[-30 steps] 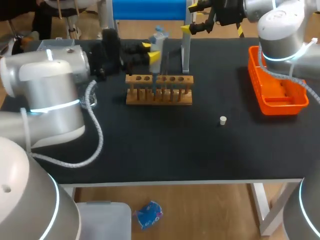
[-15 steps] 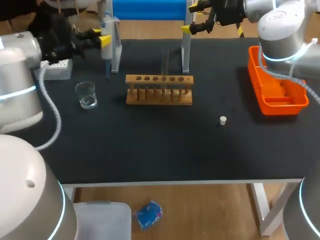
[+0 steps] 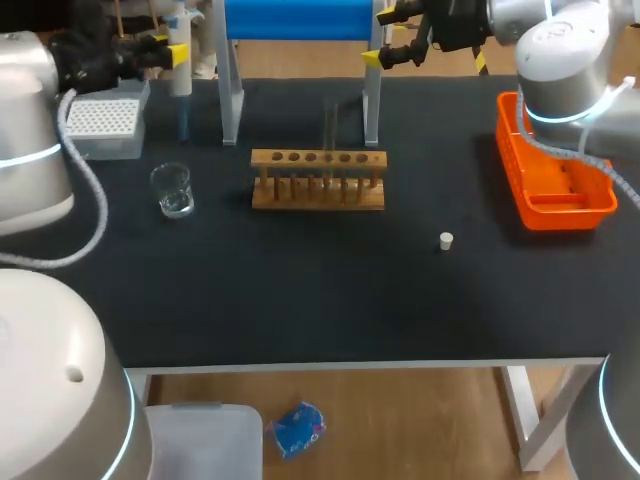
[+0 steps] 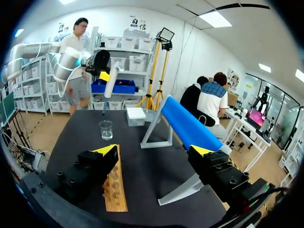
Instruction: Invert the test tube, pick up the pipette, mount the tip to pipette, aspirate from beaker and dispense into the tube, eject the tip, return the pipette, and cap with the stopper.
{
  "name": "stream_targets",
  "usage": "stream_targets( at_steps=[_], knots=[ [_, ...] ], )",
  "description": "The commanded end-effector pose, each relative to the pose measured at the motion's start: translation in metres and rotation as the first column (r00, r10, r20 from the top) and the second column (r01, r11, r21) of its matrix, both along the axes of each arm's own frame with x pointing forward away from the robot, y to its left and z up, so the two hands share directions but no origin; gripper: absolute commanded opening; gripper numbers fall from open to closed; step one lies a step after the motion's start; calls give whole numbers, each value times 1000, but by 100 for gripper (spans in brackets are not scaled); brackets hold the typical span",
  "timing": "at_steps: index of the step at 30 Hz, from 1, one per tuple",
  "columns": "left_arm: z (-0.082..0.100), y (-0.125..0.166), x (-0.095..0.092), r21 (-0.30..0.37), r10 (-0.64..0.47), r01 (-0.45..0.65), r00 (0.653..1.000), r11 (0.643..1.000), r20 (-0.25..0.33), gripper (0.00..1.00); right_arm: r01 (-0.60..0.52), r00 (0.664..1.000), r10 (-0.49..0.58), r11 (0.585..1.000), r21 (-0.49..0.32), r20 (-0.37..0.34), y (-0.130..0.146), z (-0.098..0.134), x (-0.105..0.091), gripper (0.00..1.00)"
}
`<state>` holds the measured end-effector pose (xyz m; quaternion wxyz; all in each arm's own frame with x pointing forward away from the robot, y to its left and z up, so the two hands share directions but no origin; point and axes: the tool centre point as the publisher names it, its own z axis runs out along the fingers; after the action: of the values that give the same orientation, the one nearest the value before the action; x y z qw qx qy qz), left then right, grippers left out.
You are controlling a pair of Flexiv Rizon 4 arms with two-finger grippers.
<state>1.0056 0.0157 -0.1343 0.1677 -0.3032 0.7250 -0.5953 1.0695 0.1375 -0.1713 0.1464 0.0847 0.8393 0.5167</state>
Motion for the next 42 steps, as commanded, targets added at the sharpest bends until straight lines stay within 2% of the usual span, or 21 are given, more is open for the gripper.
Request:
stream_targets(
  at_steps=[1, 6, 13, 26, 42],
  knots=[
    [10, -32, 22, 38, 61, -60, 998, 997, -21, 0, -1, 1000, 1, 1000, -3, -3, -1, 1, 0, 100],
    [16, -52, 39, 45, 75, -73, 997, 996, -33, 0, -1, 1000, 1, 1000, -3, -3, -1, 1, 0, 100],
    [14, -68, 59, 43, 119, -118, 992, 992, -44, 0, -1, 1000, 1, 1000, -3, -3, -1, 1, 0, 100],
    [9, -88, 83, 65, 227, -223, 972, 973, -58, 0, -1, 1000, 1, 1000, -3, -3, -1, 1, 0, 100],
    [-22, -89, 102, 87, 312, -304, 945, 949, -99, 0, -1, 1000, 1, 1000, -3, -3, -1, 1, 0, 100]
  ],
)
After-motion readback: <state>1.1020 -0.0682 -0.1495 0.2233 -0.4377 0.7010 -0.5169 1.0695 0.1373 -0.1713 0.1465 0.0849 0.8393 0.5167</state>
